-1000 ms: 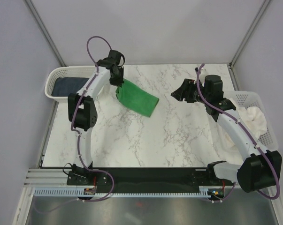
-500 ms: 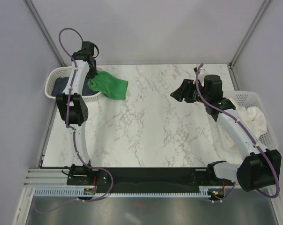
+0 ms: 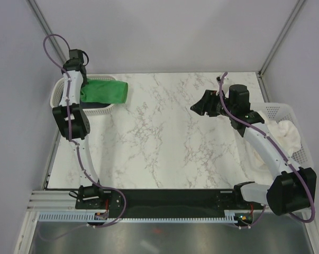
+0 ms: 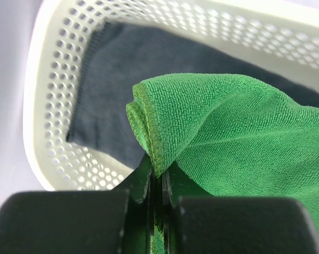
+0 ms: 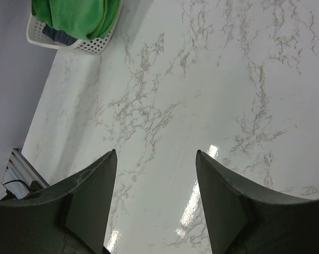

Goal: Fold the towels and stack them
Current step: Neatly place the folded towel into the bin

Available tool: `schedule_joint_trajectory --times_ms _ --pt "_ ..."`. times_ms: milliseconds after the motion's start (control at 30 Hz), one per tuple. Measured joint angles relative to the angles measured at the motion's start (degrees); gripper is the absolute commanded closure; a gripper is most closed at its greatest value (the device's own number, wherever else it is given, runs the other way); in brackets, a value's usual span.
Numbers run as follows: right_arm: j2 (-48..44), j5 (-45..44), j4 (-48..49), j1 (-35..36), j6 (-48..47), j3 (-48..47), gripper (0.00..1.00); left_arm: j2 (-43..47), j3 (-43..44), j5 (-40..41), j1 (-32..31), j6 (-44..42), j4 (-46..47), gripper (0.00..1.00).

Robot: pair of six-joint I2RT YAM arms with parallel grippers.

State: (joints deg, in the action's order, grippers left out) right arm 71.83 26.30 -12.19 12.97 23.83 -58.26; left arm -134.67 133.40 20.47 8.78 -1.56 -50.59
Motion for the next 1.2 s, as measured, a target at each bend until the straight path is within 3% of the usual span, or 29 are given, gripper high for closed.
schedule_joint_trajectory --times_ms 700,967,1033,1067,1100,1200 --pt "4.24 0.90 0.55 0.44 0.22 0.02 0.31 -6.34 0.96 1.55 5.16 -2.97 7.32 0.98" --pt "6.16 1.05 0.52 0.44 0.39 0.02 0.31 -8.46 1.03 1.53 7.23 -3.02 8.63 0.91" --pt "6.32 1.05 0.52 0.44 0.39 0.02 0.31 -8.68 1.07 1.46 7.26 -3.10 9.27 0.85" --pt "6.36 1.05 0.55 0.44 0.37 0.02 0.31 -8.76 1.11 1.44 7.26 -3.28 9.60 0.76" --pt "6.43 1.05 0.55 0.44 0.39 0.02 0.31 -8.83 1.14 1.46 7.21 -3.61 10.25 0.54" --pt "6.67 1.07 0.52 0.44 0.39 0.02 0.31 -8.94 1.27 1.97 7.10 -4.46 11.98 0.43"
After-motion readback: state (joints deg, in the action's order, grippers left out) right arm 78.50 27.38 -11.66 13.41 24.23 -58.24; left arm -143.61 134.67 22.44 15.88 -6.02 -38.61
